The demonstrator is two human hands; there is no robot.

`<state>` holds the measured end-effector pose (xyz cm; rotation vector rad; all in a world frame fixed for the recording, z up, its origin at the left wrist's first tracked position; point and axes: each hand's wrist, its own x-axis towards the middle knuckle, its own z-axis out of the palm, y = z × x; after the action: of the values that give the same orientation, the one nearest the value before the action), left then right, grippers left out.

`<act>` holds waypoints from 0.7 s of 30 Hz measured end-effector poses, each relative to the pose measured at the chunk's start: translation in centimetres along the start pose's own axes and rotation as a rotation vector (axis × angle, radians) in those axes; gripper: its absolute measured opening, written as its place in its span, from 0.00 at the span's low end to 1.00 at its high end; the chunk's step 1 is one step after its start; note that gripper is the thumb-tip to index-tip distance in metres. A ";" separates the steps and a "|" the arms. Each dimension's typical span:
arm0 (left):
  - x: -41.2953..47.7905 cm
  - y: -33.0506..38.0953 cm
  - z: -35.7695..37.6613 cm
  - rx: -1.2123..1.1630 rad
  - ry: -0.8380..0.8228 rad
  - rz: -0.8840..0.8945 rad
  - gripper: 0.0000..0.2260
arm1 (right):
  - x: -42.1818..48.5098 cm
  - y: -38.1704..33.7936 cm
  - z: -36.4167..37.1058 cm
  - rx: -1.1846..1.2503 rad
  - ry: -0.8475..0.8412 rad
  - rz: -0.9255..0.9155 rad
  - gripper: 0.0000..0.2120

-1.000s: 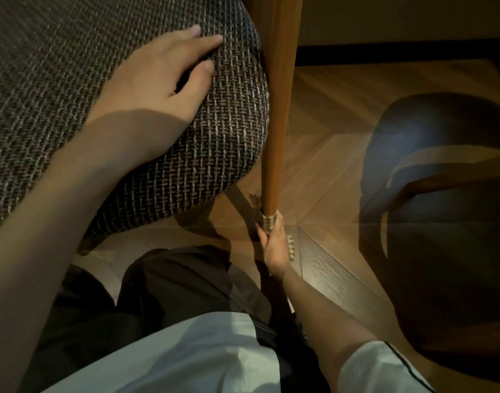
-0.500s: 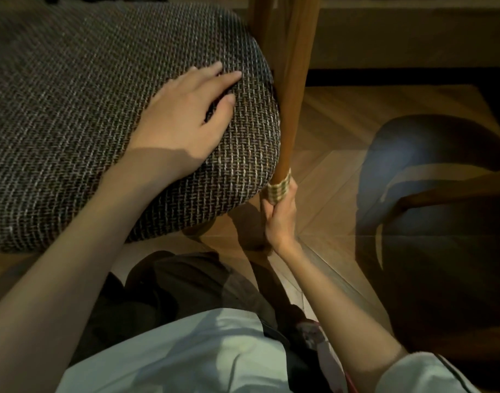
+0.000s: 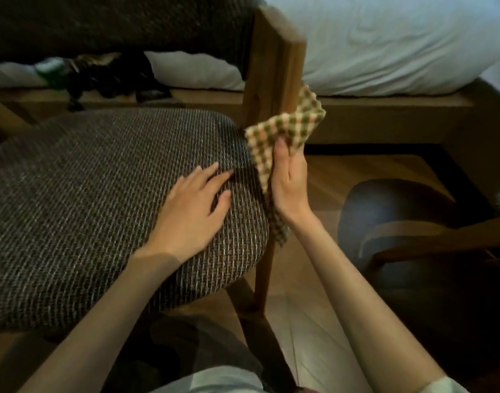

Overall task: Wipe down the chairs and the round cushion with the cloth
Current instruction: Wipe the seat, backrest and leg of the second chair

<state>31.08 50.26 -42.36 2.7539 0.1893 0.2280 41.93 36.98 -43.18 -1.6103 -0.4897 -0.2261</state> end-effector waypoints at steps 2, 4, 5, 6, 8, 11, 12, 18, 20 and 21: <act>0.7 0.0 0.1 -0.037 0.000 0.003 0.23 | 2.3 -2.1 0.0 -0.017 -0.006 -0.084 0.23; 1.7 0.1 0.0 -0.079 0.012 0.000 0.24 | 3.9 -3.9 -0.1 -0.044 -0.003 -0.160 0.23; 2.2 0.2 0.0 -0.094 0.019 -0.004 0.24 | 4.6 -4.7 -0.1 -0.067 0.002 -0.194 0.24; 2.7 0.3 0.0 -0.099 0.025 -0.009 0.24 | 5.2 -5.4 0.0 -0.099 0.012 -0.233 0.26; 3.3 0.3 0.1 -0.086 0.030 -0.019 0.24 | 6.2 -6.3 0.2 -0.190 0.067 -0.316 0.30; 3.1 -0.6 0.6 -0.068 0.025 -0.021 0.24 | 6.5 -6.4 0.6 -0.288 0.127 -0.411 0.36; 2.8 -1.0 0.7 -0.060 0.021 -0.021 0.24 | 6.1 -6.0 0.6 -0.278 0.105 -0.414 0.38; 0.0 -3.9 -0.4 -0.035 -0.023 0.004 0.23 | -0.2 -2.4 -1.1 -0.287 -0.186 -0.188 0.44; -1.1 -4.7 -1.0 -0.021 -0.032 0.010 0.23 | -1.8 -2.8 -1.5 -0.358 -0.144 -0.208 0.37; -1.7 -5.1 -1.3 -0.015 -0.030 0.006 0.22 | -2.1 -3.5 -1.7 -0.407 -0.101 -0.265 0.34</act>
<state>28.70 55.20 -43.32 2.7419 0.1705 0.1882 38.74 35.06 -40.80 -1.9570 -0.7739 -0.4685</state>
